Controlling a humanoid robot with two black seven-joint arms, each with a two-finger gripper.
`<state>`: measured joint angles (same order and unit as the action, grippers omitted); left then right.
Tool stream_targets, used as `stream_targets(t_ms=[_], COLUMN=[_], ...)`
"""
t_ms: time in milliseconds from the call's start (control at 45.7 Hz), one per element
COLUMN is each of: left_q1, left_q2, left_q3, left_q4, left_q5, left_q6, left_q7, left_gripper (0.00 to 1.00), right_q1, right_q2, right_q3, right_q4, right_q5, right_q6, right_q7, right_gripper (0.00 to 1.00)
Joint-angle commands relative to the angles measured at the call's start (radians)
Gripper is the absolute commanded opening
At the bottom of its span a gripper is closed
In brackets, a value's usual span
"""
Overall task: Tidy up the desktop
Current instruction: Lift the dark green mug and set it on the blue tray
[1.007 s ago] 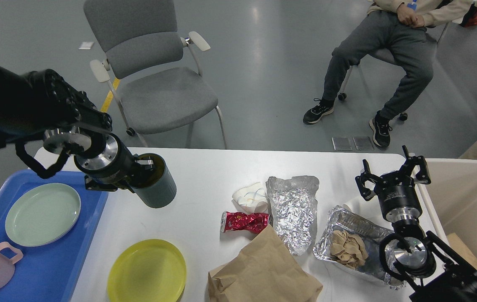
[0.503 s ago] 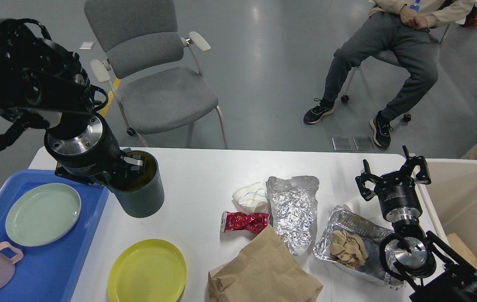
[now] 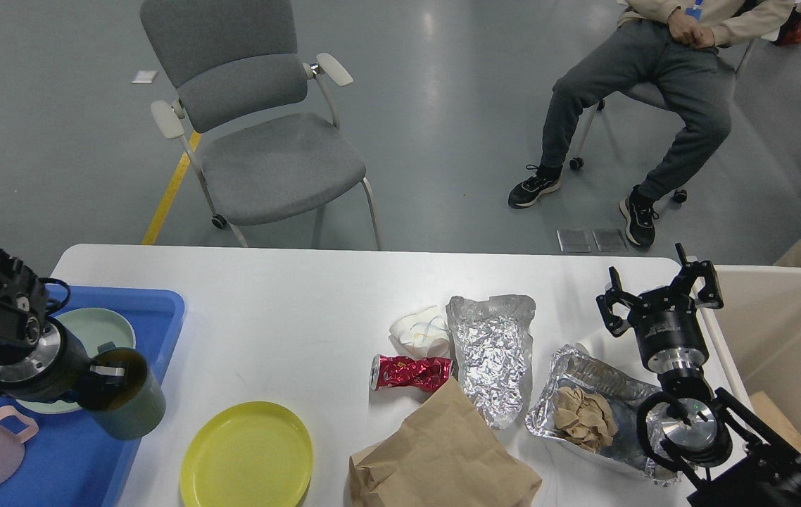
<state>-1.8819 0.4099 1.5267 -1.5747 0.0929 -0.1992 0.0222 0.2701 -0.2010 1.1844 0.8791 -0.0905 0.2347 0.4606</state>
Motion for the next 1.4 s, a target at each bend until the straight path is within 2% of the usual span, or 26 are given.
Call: stream_targets(t_ms=[0, 197, 460, 657, 898, 963, 985, 1160, 1182, 1379], left_q1=[0.130, 0.293, 0.426, 0.475, 0.486, 0.486, 0.484, 0.481, 0.481, 0.475], left_q2=[0.118, 0.222, 0.260, 0.287, 0.300, 0.299, 0.300, 0.310, 0.310, 0.326], left_q3=[-0.051, -0.111, -0.181, -0.220, -0.241, -0.240, -0.238, -0.243, -0.241, -0.229], left_q4=[0.085, 0.205, 0.274, 0.326, 0.325, 0.314, 0.311, 0.314, 0.312, 0.312], left_q5=[0.132, 0.258, 0.350, 0.393, 0.410, 0.403, 0.401, 0.396, 0.396, 0.395], left_q6=[0.010, 0.035, 0.076, 0.078, 0.076, 0.073, 0.072, 0.096, 0.102, 0.103], left_q7=[-0.015, -0.038, -0.050, -0.053, -0.051, -0.045, -0.047, -0.050, -0.050, -0.047], left_gripper=[0.00, 0.00, 0.00, 0.00, 0.00, 0.08, 0.13, 0.82, 0.87, 0.92], right_q1=[0.000, 0.000, 0.000, 0.000, 0.000, 0.000, 0.000, 0.000, 0.000, 0.000], right_q2=[0.000, 0.000, 0.000, 0.000, 0.000, 0.000, 0.000, 0.000, 0.000, 0.000], right_q3=[0.001, 0.001, 0.000, 0.001, 0.000, 0.001, 0.001, 0.001, 0.001, 0.001], right_q4=[0.000, 0.000, 0.000, -0.002, 0.000, -0.002, 0.000, 0.000, -0.002, 0.000], right_q5=[0.001, 0.000, 0.000, 0.000, 0.000, 0.000, 0.000, 0.000, 0.000, 0.000], right_q6=[0.000, 0.000, 0.000, 0.000, 0.000, 0.000, 0.000, 0.000, 0.000, 0.000], right_q7=[0.000, 0.000, 0.000, 0.000, 0.000, 0.000, 0.000, 0.000, 0.000, 0.001], right_gripper=[1.00, 1.00, 1.00, 1.00, 1.00, 1.00, 1.00, 1.00, 1.00, 1.00])
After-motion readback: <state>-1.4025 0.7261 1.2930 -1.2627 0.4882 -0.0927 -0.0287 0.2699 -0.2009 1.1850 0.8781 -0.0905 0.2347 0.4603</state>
